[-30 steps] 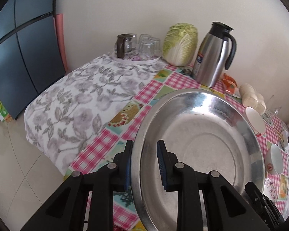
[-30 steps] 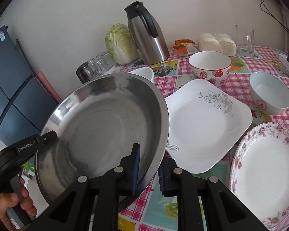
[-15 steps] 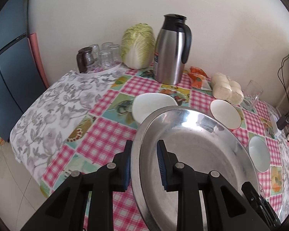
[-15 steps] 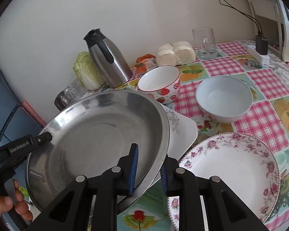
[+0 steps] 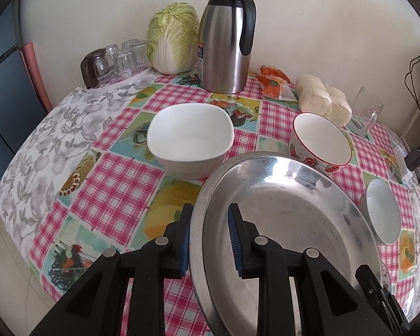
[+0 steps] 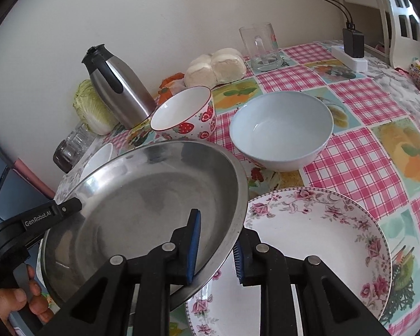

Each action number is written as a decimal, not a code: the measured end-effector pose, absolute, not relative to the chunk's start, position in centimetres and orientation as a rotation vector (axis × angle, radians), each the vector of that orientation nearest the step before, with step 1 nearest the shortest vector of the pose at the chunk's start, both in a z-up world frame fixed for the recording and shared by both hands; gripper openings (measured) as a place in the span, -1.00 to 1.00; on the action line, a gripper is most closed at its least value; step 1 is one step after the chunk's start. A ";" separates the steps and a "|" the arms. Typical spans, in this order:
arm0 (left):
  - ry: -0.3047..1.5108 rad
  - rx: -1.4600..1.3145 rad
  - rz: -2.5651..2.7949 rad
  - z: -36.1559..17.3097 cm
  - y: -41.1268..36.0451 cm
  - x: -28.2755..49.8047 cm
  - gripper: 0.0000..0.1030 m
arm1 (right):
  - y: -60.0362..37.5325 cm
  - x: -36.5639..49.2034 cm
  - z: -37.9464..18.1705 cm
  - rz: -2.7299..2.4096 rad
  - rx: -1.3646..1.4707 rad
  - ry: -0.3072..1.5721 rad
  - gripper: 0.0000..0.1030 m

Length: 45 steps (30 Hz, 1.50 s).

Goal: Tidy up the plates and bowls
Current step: 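Lift the steel basin with both tools and carry it toward the white bowls, then lower the steel basin onto the cloth and open both tools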

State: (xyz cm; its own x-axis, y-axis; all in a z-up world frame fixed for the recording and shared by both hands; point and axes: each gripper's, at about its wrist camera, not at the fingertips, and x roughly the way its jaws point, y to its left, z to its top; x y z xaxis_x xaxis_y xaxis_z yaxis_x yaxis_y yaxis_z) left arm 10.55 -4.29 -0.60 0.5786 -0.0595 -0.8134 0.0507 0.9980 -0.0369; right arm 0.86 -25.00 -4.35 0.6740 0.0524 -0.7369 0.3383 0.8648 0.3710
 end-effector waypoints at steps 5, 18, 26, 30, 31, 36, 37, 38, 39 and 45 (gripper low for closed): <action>0.953 -0.011 -0.044 -1.4 -4.4 11.5 -0.50 | -24.7 1.2 -4.6 -0.173 0.484 0.817 -0.56; 1.042 -0.054 -0.044 -5.2 -3.5 12.6 -0.40 | -22.6 2.2 -5.8 -0.196 0.337 0.868 -0.57; 1.049 -0.058 -0.071 -5.6 -3.8 12.8 -0.34 | -22.7 2.4 -6.1 -0.204 0.337 0.866 -0.57; 1.057 -0.063 -0.078 -5.1 -3.5 12.8 -0.03 | -22.4 2.3 -6.0 -0.205 0.333 0.877 -0.55; 1.056 -0.059 -0.076 -4.9 -3.4 12.8 0.04 | -22.3 2.4 -5.9 -0.201 0.328 0.880 -0.51; 1.070 -0.062 -0.061 -3.9 -2.7 12.7 0.36 | -22.5 2.2 -5.5 -0.197 0.354 0.891 -0.19; 1.070 -0.061 -0.056 -3.7 -2.6 12.6 0.39 | -22.6 2.1 -5.2 -0.200 0.355 0.887 -0.04; 1.069 -0.060 -0.053 -3.4 -2.4 12.5 0.42 | -22.6 2.1 -5.0 -0.203 0.351 0.882 0.07; 1.069 -0.061 -0.053 -3.3 -2.3 12.4 0.44 | -22.5 2.0 -4.7 -0.205 0.347 0.878 0.13; 1.044 -0.038 -0.056 -2.3 -2.0 11.8 0.73 | -22.5 1.5 -3.5 -0.214 0.345 0.851 0.58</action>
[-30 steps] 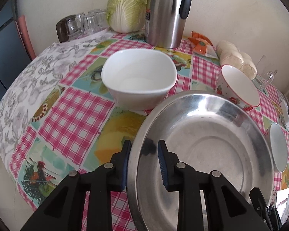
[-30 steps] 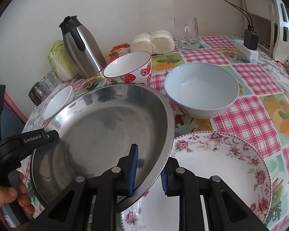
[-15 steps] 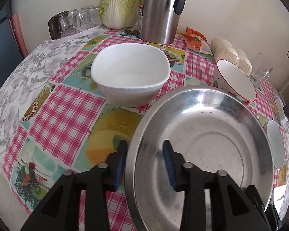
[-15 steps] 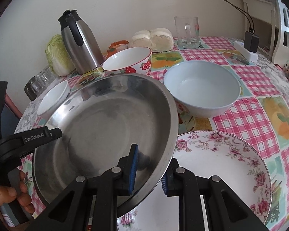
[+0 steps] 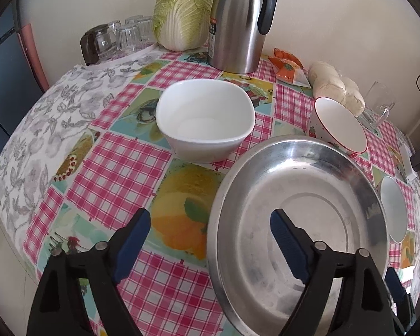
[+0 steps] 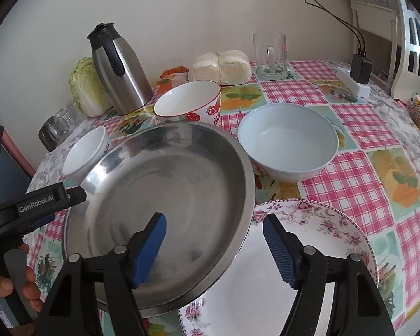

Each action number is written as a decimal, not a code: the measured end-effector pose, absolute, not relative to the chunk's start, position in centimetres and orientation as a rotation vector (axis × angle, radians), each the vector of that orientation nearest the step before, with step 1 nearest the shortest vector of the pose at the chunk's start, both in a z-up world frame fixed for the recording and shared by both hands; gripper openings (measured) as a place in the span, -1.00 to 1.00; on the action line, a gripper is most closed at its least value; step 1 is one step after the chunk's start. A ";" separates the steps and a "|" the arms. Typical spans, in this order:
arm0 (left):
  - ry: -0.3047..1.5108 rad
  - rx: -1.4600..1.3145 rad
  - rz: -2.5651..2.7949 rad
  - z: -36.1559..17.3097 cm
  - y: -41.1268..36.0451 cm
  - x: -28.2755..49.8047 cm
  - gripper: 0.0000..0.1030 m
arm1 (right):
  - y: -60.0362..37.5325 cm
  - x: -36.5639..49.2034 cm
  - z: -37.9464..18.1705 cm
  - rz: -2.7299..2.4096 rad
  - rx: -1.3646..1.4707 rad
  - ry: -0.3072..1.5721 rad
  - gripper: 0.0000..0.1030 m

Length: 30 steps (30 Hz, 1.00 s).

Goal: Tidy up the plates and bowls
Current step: 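Lower the steel basin onto the cloth and open both tools, then move both tools to the rose-rimmed plate rim and close them on it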

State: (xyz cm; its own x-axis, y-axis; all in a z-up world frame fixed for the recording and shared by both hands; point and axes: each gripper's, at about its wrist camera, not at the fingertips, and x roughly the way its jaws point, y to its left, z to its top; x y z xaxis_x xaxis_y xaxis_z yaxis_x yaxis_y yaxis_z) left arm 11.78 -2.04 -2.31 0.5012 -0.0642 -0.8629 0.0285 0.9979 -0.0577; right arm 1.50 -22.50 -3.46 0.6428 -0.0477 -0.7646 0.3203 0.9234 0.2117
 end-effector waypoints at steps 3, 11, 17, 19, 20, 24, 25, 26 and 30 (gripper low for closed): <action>1.020 -0.021 -0.049 -1.8 -1.9 11.5 0.92 | -22.6 1.3 -2.9 -0.223 0.339 0.834 0.74; 0.932 -0.050 -0.053 0.0 -1.5 10.4 0.95 | -23.4 0.1 -1.2 -0.230 0.364 0.775 1.00; 0.808 -0.112 -0.103 2.3 -1.3 9.0 0.95 | -24.1 -1.0 0.3 -0.241 0.385 0.719 1.00; 0.779 -0.137 -0.143 3.1 -1.4 8.5 0.95 | -24.5 -1.5 0.8 -0.239 0.390 0.690 1.00; 0.774 -0.145 -0.162 3.4 -1.6 8.2 0.95 | -24.7 -1.7 1.1 -0.239 0.393 0.676 1.00; 0.747 -0.158 -0.205 4.5 -2.4 6.6 0.95 | -26.1 -3.0 1.8 -0.240 0.439 0.652 1.00; 0.734 -0.154 -0.211 4.7 -2.6 6.1 0.95 | -26.4 -3.5 1.9 -0.242 0.453 0.643 1.00; 0.722 -0.147 -0.211 5.0 -3.0 5.5 0.95 | -26.9 -3.9 2.0 -0.245 0.465 0.637 1.00; 0.704 -0.137 -0.247 5.5 -4.2 3.7 0.95 | -28.5 -6.0 2.5 -0.272 0.501 0.603 1.00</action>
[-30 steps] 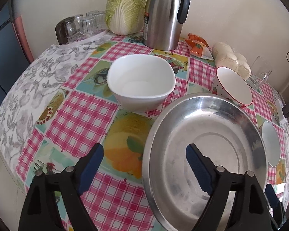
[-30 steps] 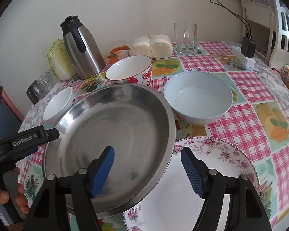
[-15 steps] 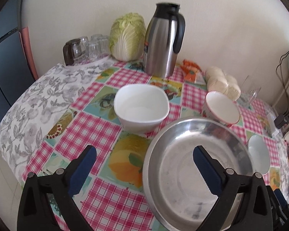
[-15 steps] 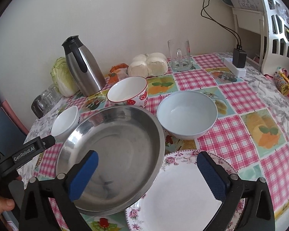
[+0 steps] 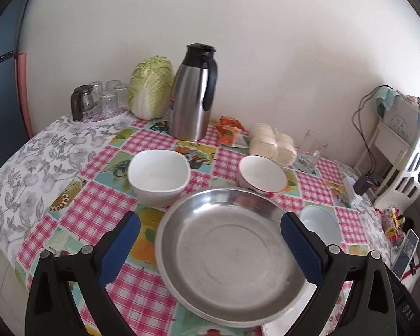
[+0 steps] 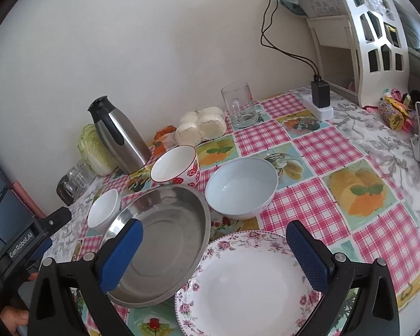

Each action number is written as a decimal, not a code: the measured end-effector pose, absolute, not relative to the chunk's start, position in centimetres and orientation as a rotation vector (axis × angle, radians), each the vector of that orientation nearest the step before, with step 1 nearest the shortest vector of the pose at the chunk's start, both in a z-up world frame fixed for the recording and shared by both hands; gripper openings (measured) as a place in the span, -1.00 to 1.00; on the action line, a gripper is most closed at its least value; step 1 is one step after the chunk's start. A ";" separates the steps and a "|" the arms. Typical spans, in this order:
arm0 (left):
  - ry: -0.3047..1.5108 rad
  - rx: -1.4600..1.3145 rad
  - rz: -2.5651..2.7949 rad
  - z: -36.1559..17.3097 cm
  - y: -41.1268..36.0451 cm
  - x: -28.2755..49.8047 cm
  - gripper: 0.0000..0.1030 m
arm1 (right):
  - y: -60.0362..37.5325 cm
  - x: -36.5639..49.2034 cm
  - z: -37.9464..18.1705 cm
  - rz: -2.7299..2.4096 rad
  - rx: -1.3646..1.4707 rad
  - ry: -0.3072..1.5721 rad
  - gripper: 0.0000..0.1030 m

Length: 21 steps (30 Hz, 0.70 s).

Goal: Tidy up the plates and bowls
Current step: 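Move both tools to the rose-rimmed plate rim and close them on it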

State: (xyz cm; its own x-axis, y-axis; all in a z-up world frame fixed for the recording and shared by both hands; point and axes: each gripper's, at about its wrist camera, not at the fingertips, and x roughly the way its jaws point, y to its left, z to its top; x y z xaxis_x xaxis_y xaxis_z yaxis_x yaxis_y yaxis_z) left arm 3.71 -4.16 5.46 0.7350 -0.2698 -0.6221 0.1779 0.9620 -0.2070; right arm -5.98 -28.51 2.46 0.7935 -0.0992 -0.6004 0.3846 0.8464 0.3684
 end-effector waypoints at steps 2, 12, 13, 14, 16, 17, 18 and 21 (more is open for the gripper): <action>0.702 -0.130 -0.259 5.6 -4.7 3.0 0.95 | -29.4 -6.8 2.7 -0.289 0.517 0.589 1.00; 0.842 -0.162 -0.369 4.1 -8.0 0.4 0.94 | -33.6 -9.8 2.3 -0.353 0.595 0.569 1.00; 0.867 -0.161 -0.378 3.8 -8.4 0.2 0.94 | -34.1 -9.9 2.0 -0.360 0.606 0.578 1.00; 0.888 -0.162 -0.388 3.5 -8.8 -0.1 0.94 | -34.5 -10.0 1.7 -0.366 0.613 0.588 0.97; 0.934 -0.168 -0.418 2.8 -9.6 -0.6 0.94 | -35.2 -10.0 1.0 -0.377 0.623 0.616 0.90; 0.954 -0.166 -0.428 2.4 -9.9 -0.8 0.93 | -35.4 -10.0 0.6 -0.383 0.629 0.632 0.83; 0.976 -0.160 -0.436 2.0 -10.4 -1.0 0.93 | -35.7 -9.9 0.1 -0.384 0.636 0.652 0.79; 1.034 -0.158 -0.463 0.6 -11.4 -1.4 0.84 | -36.3 -9.5 -1.6 -0.373 0.671 0.718 0.60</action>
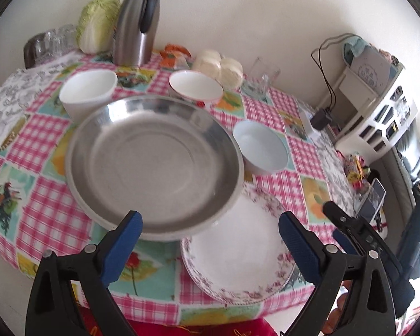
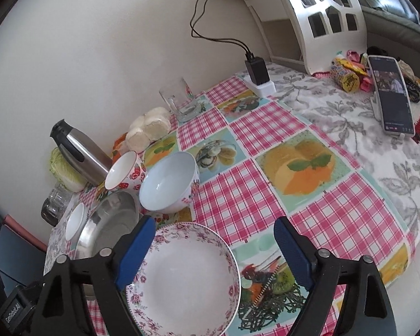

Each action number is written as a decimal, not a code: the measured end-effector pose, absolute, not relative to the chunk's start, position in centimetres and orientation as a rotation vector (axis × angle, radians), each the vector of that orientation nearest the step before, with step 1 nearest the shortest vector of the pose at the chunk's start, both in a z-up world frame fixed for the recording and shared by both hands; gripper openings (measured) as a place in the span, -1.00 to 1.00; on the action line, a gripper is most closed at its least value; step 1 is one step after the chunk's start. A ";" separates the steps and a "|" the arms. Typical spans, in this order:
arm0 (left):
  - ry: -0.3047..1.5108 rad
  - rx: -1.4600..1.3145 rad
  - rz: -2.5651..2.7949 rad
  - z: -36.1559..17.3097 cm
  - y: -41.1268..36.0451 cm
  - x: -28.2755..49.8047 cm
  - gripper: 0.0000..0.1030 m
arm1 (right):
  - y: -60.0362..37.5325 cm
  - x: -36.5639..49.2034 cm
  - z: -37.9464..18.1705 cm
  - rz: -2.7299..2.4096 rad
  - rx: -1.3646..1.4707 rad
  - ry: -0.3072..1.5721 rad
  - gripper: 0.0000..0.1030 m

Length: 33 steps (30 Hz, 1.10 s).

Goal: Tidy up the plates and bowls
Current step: 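Move both tools to the rose-rimmed plate rim and close them on it, then lift the rose-rimmed plate on edge with both tools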

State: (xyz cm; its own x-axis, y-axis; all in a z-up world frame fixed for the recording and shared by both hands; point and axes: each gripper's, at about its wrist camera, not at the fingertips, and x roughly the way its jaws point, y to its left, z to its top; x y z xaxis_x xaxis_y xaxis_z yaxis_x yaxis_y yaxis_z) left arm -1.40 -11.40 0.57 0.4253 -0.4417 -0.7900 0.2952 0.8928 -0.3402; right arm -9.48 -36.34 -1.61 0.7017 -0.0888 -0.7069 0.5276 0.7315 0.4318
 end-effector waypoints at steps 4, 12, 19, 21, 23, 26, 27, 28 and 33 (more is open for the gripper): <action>1.118 -0.167 -0.460 -1.3 -11.8 -1.7 0.80 | -36.7 -9.0 -3.8 -0.340 0.746 0.797 0.43; 1.225 -0.217 -0.478 -3.6 -11.8 -1.7 0.56 | -36.7 -8.0 -7.1 -0.316 0.785 0.905 0.00; 1.272 -0.211 -0.440 -5.1 -12.1 -1.4 0.39 | -36.7 -7.5 -8.9 -0.291 0.821 0.951 -0.43; 1.284 -0.209 -0.429 -5.6 -12.0 -1.3 0.29 | -36.7 -7.4 -9.2 -0.288 0.819 0.957 -0.56; 1.300 -0.220 -0.421 -6.2 -11.9 -1.2 0.22 | -36.7 -7.2 -9.3 -0.289 0.809 0.960 -0.71; 1.318 -0.244 -0.409 -6.9 -11.8 -0.8 0.11 | -36.6 -7.1 -9.3 -0.285 0.798 0.958 -0.71; 1.323 -0.243 -0.399 -7.2 -11.8 -0.7 0.09 | -36.6 -7.2 -9.3 -0.284 0.796 0.958 -0.71; 1.326 -0.245 -0.394 -7.4 -11.8 -0.7 0.07 | -36.6 -7.1 -9.3 -0.283 0.796 0.957 -0.71; 1.333 -0.260 -0.385 -8.2 -11.9 -0.5 -0.16 | -36.8 -6.9 -9.4 -0.276 0.801 0.951 -0.71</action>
